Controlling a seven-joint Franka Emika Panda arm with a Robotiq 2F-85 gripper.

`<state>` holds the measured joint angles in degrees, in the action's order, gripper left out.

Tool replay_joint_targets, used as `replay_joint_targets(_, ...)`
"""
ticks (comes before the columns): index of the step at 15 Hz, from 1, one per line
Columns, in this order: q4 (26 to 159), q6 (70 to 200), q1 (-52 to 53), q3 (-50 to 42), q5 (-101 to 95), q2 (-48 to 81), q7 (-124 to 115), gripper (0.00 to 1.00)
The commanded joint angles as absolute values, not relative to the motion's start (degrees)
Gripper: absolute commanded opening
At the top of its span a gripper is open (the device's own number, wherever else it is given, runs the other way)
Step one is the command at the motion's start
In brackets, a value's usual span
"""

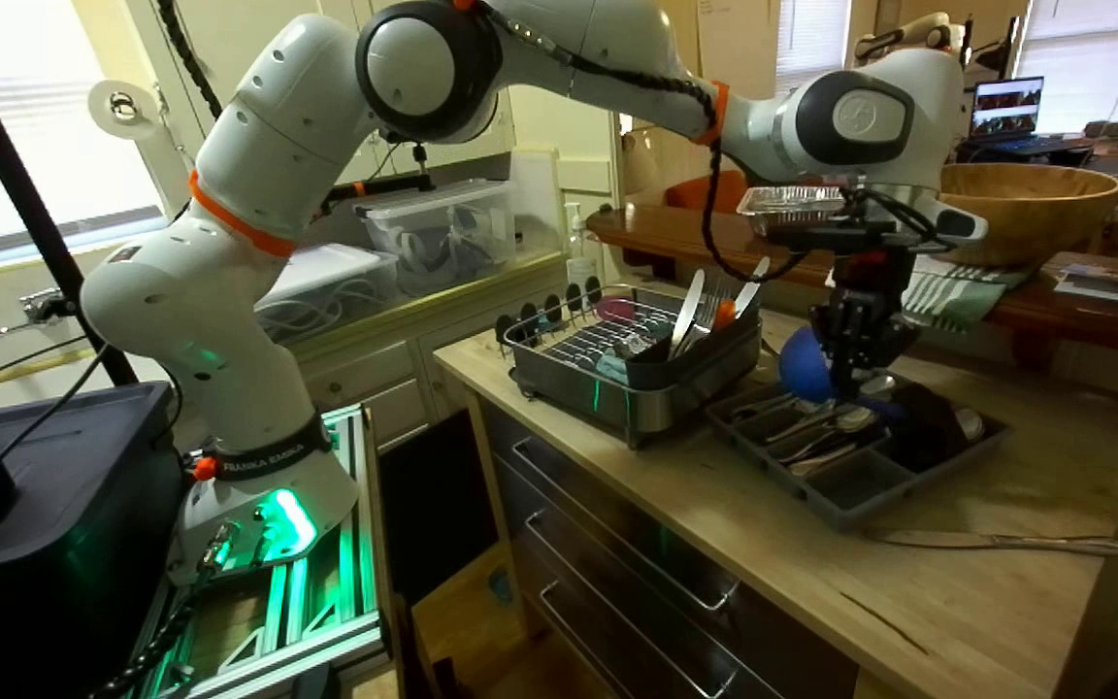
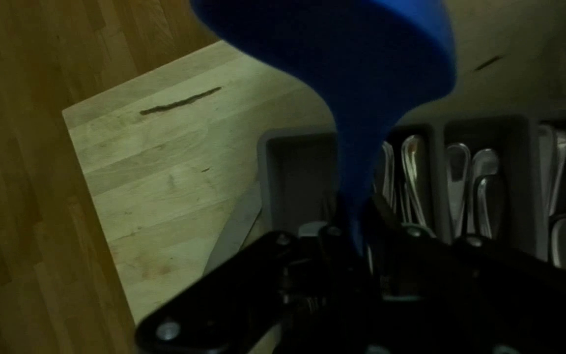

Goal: Move the blue spoon to the left dish rack, then remove some utensils from the left dish rack

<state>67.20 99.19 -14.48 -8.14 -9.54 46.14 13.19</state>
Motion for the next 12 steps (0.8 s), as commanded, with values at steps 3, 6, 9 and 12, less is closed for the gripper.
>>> replay_joint_targets(3,73.10,96.08,-15.79,-6.49,-8.65,38.23,19.82,0.04)
replay_joint_targets(6,74.06,93.64,-15.57,-5.81,-8.69,36.41,22.42,0.04)
replay_joint_targets(9,76.27,93.58,-15.21,-5.08,-8.82,33.34,24.02,0.04)
replay_joint_targets(12,78.01,93.74,-14.79,-4.37,-8.59,30.22,25.00,0.04)
